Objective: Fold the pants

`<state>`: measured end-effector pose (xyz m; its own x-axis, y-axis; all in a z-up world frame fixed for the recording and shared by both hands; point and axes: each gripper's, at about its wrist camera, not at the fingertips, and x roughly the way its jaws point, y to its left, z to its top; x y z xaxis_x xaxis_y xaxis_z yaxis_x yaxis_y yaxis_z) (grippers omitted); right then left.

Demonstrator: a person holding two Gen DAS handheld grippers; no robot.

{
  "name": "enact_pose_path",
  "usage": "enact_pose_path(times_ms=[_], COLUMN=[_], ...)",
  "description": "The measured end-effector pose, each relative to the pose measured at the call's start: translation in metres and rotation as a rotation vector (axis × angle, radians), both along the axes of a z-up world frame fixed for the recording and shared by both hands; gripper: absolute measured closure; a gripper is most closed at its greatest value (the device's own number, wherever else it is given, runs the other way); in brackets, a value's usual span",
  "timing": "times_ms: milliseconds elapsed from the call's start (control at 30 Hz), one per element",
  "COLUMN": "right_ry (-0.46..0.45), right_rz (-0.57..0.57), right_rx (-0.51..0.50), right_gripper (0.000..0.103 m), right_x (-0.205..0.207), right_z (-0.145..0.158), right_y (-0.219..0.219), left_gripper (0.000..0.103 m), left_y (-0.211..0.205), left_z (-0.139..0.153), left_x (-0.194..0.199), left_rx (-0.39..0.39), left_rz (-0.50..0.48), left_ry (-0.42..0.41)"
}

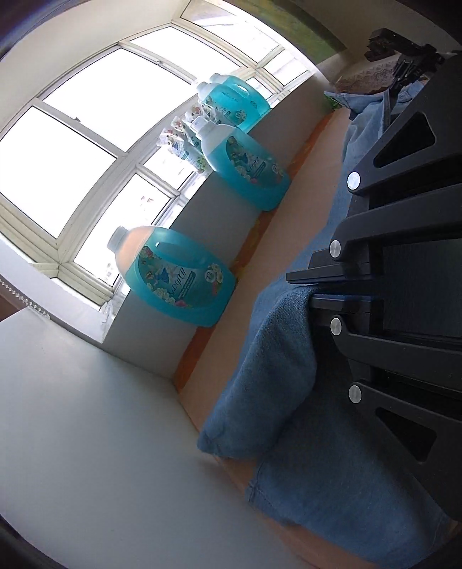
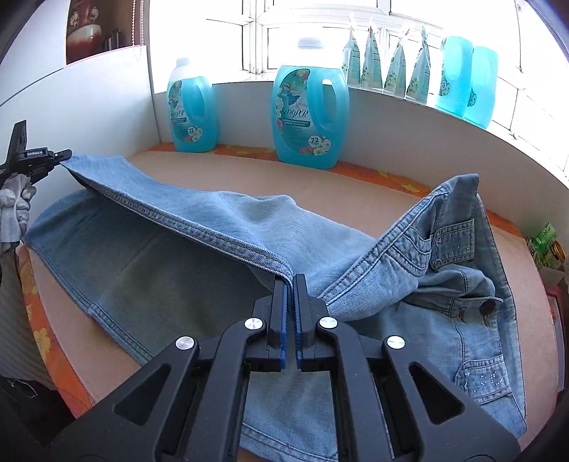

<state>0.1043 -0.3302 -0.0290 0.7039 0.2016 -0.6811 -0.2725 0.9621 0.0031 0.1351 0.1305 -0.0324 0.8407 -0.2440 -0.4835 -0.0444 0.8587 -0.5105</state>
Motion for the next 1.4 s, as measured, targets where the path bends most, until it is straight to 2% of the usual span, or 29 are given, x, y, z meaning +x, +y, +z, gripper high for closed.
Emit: enact_pose_path(times_ms=[300,533,700,767,833,900,1000,1067,1167,1267,1333,1400], right_ry=[0.073,0.122,0.129,0.14,0.131,0.098,0.071,0.066,0.046,0.05,0.075,0.09], right_rz=[-0.036,-0.061,-0.089,-0.102,-0.14,-0.198,-0.291,-0.38,-0.506,-0.589,-0.68,-0.723], right_rx=[0.038,0.032,0.045,0.091,0.119,0.162,0.263,0.288,0.3,0.264,0.253,0.262], right_gripper=[0.099,0.099,0.096,0.089,0.075,0.048,0.045,0.043,0.041,0.031,0.03,0.03], right_x=[-0.046,-0.059,-0.069,-0.075,-0.084,-0.094,-0.107,-0.111,-0.106,-0.089,-0.078,-0.068], right_z=[-0.039,-0.061,-0.06,-0.057,-0.053,-0.046,-0.035,-0.03,-0.022,-0.017,-0.019,-0.021], right_y=[0.004,0.006,0.002,-0.004,-0.014,-0.032,-0.067,-0.093,-0.133,-0.173,-0.203,-0.227], left_gripper=[0.1,0.1,0.1,0.1,0.1,0.1,0.1,0.1,0.1,0.1,0.1,0.1], left_y=[0.002,0.007,0.004,0.005,0.006,0.007,0.008,0.008,0.009,0.009,0.009,0.009], left_z=[-0.034,-0.063,-0.072,-0.074,-0.076,-0.077,-0.077,-0.077,-0.076,-0.076,-0.075,-0.074], left_x=[-0.056,-0.067,-0.068,-0.069,-0.07,-0.071,-0.071,-0.072,-0.073,-0.073,-0.075,-0.077], left_rx=[0.008,0.004,0.025,0.021,0.016,0.014,0.012,0.01,0.01,0.009,0.009,0.012], left_rz=[0.007,-0.002,-0.017,-0.021,-0.024,-0.027,-0.033,-0.036,-0.041,-0.04,-0.039,-0.037], left_ry=[0.068,0.141,0.161,0.166,0.168,0.169,0.172,0.171,0.169,0.17,0.168,0.163])
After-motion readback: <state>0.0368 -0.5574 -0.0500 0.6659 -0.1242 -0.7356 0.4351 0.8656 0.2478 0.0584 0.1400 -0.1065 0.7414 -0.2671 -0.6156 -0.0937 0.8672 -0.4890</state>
